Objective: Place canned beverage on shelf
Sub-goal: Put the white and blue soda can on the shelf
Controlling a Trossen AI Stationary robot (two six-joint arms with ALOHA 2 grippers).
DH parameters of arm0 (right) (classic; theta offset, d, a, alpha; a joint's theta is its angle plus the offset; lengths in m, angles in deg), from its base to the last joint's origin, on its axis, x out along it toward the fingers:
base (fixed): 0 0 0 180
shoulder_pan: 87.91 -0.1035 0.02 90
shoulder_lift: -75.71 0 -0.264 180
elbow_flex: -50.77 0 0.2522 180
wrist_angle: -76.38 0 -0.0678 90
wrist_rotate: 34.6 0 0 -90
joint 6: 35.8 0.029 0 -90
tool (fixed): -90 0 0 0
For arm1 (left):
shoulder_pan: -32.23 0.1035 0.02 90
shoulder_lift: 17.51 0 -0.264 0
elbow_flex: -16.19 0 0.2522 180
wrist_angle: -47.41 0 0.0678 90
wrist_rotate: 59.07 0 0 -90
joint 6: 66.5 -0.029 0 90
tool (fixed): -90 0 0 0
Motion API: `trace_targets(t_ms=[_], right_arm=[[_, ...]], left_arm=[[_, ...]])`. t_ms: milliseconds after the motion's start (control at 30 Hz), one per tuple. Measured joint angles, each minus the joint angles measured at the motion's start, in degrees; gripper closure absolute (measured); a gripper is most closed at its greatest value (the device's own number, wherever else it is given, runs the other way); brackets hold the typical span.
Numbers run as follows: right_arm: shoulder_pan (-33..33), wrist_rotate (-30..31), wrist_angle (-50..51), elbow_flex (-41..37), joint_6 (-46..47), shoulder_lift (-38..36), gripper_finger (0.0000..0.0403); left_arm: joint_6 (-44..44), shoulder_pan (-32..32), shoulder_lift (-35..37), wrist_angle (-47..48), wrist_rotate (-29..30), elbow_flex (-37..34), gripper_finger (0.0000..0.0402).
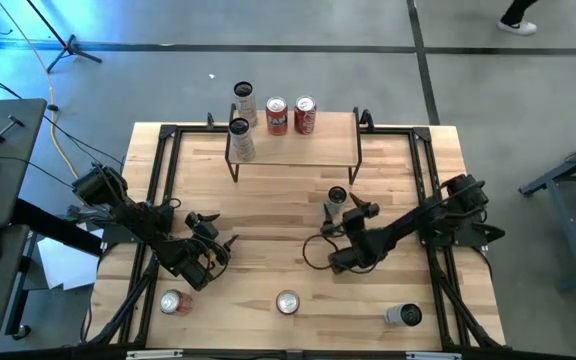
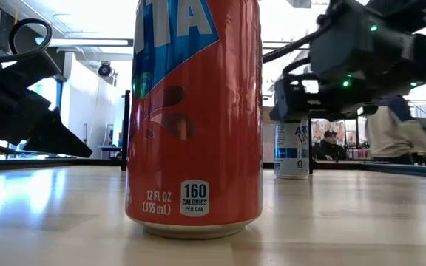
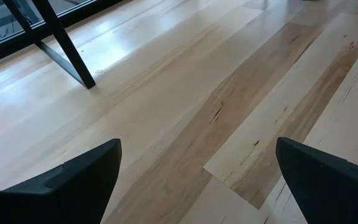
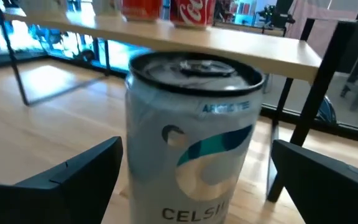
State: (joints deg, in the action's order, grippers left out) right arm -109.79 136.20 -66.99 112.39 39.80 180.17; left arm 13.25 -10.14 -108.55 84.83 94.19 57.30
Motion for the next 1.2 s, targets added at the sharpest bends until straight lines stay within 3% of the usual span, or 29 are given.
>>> trace_targets(t_ms=[233, 700, 1200], right_arm=[[3.6, -6.3, -2.0, 0.0, -2.5, 0.0, 0.0015], [5.4, -7.6, -8.5, 0.0, -2.1, 0.0, 0.0112], [8.0, -7.9, -13.5, 0.1, -2.1, 0.0, 0.0116]], left_arm=[[0.0, 0.0, 0.0, 0.0, 0.0, 0.0, 0.0002], [0.0, 0.0, 0.0, 0.0, 0.0, 0.0, 0.0002], [0.1, 0.0, 0.0, 0.0, -1.1, 0.0, 0.0002]])
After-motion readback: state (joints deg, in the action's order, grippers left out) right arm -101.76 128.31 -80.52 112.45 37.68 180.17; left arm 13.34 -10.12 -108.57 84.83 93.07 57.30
